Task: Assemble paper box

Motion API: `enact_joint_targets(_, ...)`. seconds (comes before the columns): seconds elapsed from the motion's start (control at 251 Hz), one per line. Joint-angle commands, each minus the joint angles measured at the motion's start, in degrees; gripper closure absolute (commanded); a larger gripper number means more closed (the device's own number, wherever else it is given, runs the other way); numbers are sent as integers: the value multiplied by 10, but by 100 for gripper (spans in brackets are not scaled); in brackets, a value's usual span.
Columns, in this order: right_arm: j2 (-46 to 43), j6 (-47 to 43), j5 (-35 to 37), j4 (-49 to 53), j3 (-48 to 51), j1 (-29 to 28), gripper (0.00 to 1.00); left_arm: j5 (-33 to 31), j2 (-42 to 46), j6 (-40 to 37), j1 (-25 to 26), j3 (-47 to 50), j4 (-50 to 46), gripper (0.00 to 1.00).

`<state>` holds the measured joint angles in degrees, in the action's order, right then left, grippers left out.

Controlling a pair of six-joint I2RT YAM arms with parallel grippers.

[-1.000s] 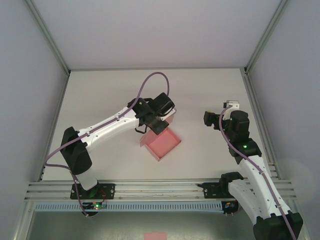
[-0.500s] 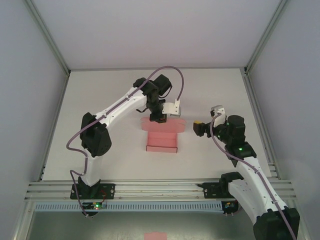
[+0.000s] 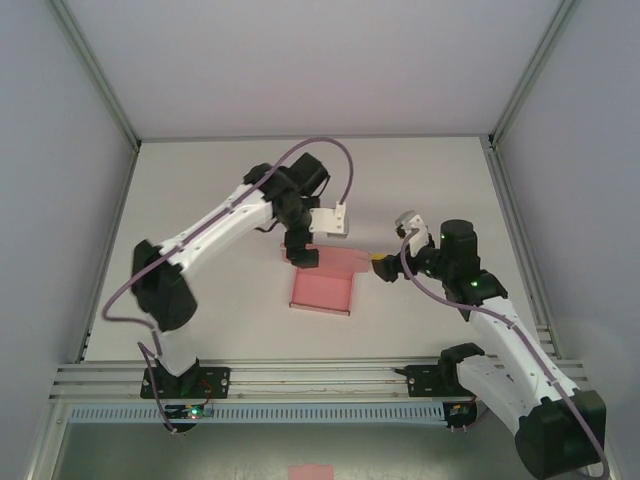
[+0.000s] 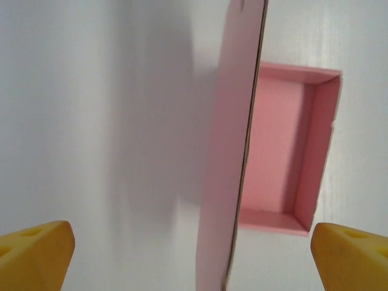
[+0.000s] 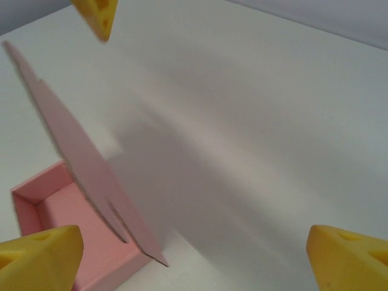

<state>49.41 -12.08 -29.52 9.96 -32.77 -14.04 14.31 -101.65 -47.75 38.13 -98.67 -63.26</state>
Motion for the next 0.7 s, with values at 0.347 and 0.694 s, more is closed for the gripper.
enact_joint_targets(0.347, 119, -207, 36, 142, -99, -65, 12, 25, 140, 127, -99, 287, 270, 0)
enact_joint_targets(0.694, 205, -224, -5, 145, -140, -58, 31, 121, 100, 76, -114, 262, 211, 34)
